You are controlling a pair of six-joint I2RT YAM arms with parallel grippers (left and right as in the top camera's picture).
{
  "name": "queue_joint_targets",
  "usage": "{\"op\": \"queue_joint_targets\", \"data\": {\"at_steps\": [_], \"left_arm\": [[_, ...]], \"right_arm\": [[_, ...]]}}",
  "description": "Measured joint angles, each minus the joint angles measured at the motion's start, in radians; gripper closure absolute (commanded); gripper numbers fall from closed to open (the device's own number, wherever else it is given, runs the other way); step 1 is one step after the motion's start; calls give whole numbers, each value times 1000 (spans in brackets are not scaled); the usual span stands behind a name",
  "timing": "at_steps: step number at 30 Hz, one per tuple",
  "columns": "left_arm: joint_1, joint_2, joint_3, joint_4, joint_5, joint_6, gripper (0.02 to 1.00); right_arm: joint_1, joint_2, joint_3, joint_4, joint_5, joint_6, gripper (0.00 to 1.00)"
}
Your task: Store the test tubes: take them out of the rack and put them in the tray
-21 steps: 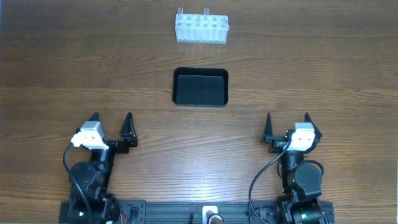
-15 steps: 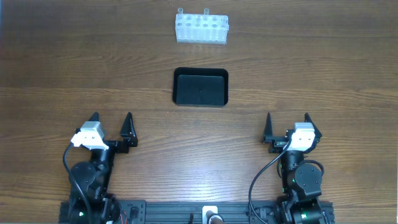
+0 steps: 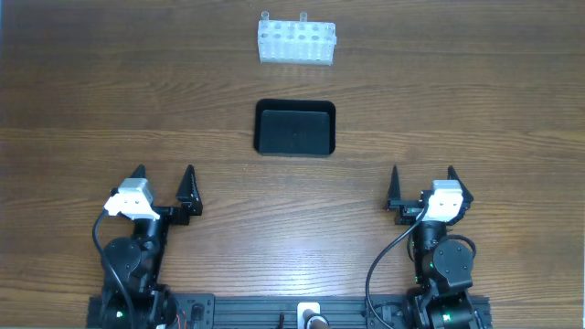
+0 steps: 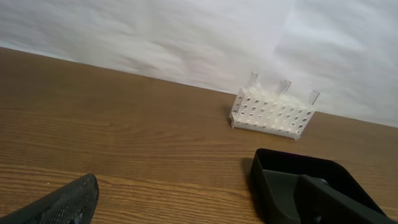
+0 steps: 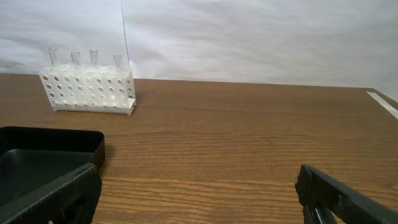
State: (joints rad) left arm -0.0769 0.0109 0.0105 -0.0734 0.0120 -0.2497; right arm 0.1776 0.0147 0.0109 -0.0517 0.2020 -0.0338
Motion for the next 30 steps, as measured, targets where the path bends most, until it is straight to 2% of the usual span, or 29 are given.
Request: {"op": "queue_joint_targets", "data": {"at_steps": [14,19,21,26,30], "left_arm": [[0,0,0,0,-2,0,18],[1,3,0,24,-37,0,20],[7,54,0,138,-53,0,18],[12,407,59,502,-68,4,20],[11,705,221,570,-68,4,20]], "right_arm": [[0,0,0,0,0,0,7],[0,0,0,0,0,1,9],[0,0,0,0,0,0,9],[1,-3,0,0,0,1,7],[1,-3,0,0,0,0,7]]}}
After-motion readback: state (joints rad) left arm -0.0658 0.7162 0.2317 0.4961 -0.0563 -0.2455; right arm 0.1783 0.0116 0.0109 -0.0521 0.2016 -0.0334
